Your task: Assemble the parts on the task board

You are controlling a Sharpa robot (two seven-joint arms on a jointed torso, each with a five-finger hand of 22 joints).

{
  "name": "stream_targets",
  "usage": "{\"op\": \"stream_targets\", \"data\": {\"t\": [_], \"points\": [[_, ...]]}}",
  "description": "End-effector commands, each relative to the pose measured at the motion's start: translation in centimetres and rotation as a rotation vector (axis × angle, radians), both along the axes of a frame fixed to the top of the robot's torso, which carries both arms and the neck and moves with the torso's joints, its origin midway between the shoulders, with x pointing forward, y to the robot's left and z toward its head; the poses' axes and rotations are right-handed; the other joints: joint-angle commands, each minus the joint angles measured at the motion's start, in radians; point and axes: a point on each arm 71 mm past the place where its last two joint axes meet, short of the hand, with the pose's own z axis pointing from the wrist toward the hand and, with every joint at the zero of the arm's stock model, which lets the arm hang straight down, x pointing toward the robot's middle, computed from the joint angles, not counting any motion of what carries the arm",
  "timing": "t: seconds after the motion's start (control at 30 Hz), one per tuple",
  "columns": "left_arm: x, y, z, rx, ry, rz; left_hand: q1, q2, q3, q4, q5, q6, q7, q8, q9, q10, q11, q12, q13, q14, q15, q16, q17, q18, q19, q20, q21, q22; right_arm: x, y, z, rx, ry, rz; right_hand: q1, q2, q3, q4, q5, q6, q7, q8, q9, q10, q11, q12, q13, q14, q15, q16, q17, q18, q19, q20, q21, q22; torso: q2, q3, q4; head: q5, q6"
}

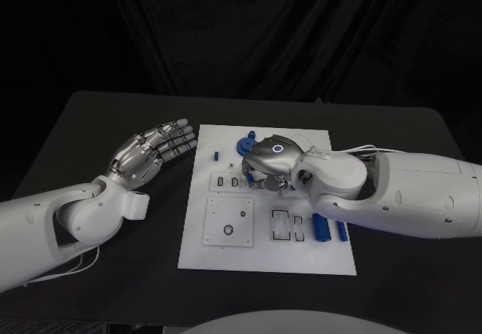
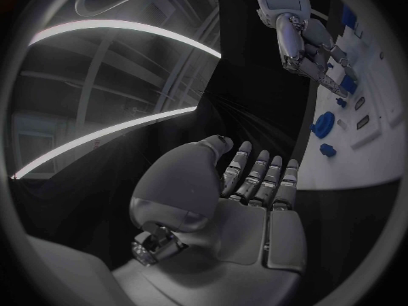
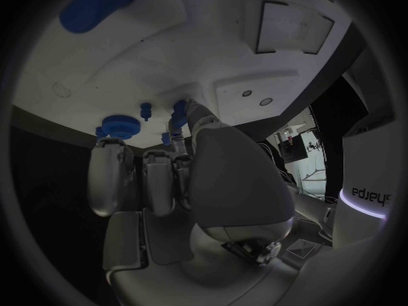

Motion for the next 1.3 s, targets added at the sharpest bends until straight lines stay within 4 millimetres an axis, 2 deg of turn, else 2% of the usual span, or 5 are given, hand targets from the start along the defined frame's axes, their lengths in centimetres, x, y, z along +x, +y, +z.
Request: {"op": "stream_targets", "data": {"t": [0.03,0.33,0.93,1.03,1.3], "points": [[-0.1,0.3,0.8,-0.081,-0.1,0.034,-0.004,0.002,0.003,-0.004,0.003,0.005,0.025,0.005,0.002,0.008,0.001,0.005,0.001,0.008,0.002,0.005,0.001,-0.02,-0.004,0.0,-0.004,-0.001,0.2,-0.2,-0.4,-0.026,0.002,-0.027,-0.019,-0.004,-0.008,0.0,-0.018,-0.013,-0.016,-0.022,0.068,0.104,0.009,0.003,0.263,0.08,0.002,-0.006,0.173,0.019,-0.006,0.002,-0.01,0.154,0.0,-0.0003,-0.0017,0.003,-0.002],[-0.1,0.2,0.6,-0.081,-0.095,0.032,-0.004,0.002,0.004,-0.004,0.003,0.005,0.026,0.005,0.002,0.008,0.002,0.005,0.001,0.008,0.002,0.005,0.001,-0.021,-0.004,0.0,-0.004,-0.001,0.4,-0.1,-0.5,-0.014,0.02,-0.028,-0.042,-0.022,-0.018,0.014,-0.091,-0.159,0.002,-0.102,0.029,0.104,0.01,0.003,0.263,0.077,0.005,-0.012,0.166,0.023,-0.012,0.008,-0.033,0.147,0.0,-0.0005,0.0008,0.001,-0.006],[-0.3,0.3,0.2,-0.08,-0.084,0.037,-0.005,0.003,0.004,-0.004,0.003,0.004,0.026,0.005,0.002,0.008,0.002,0.005,0.001,0.009,0.003,0.006,0.001,-0.022,-0.004,0.0,-0.004,-0.001,0.4,-1.0,-0.1,0.081,0.02,0.001,-0.067,-0.107,-0.051,0.103,-0.196,-0.361,-0.014,-0.105,-0.063,0.089,-0.002,-0.007,0.249,0.074,-0.004,-0.017,0.16,0.026,-0.015,0.001,-0.056,0.145,0.0,0.0003,0.0,0.018,-0.013],[-0.4,0.2,0.1,-0.093,-0.068,0.05,-0.005,0.006,0.006,-0.003,0.006,0.003,0.027,0.005,0.001,0.007,0.003,0.005,0.0,0.008,0.003,0.005,0.001,-0.023,-0.005,0.0,-0.005,-0.001,0.4,-1.6,0.2,0.173,0.037,0.027,-0.12,-0.157,-0.1,0.103,-0.188,-0.508,-0.036,-0.117,-0.105,0.081,-0.016,-0.013,0.24,0.076,-0.012,-0.013,0.165,0.025,-0.012,-0.005,-0.051,0.149,0.0,0.0006,-0.0006,0.031,0.006],[-0.9,0.3,0.2,-0.063,-0.03,0.112,-0.009,0.011,0.022,0.005,0.023,0.018,0.034,0.01,0.004,0.03,0.01,0.042,0.005,0.06,0.011,0.094,0.013,-0.03,0.049,-0.002,0.027,0.011,0.9,-5.2,1.4,0.436,0.096,0.055,-0.17,-0.167,-0.151,0.11,-0.196,-0.543,-0.043,-0.113,-0.128,0.054,-0.027,-0.031,0.215,0.067,-0.024,-0.025,0.153,0.031,-0.032,-0.023,-0.084,0.141,0.0,0.0017,0.0002,0.034,0.072]]}}
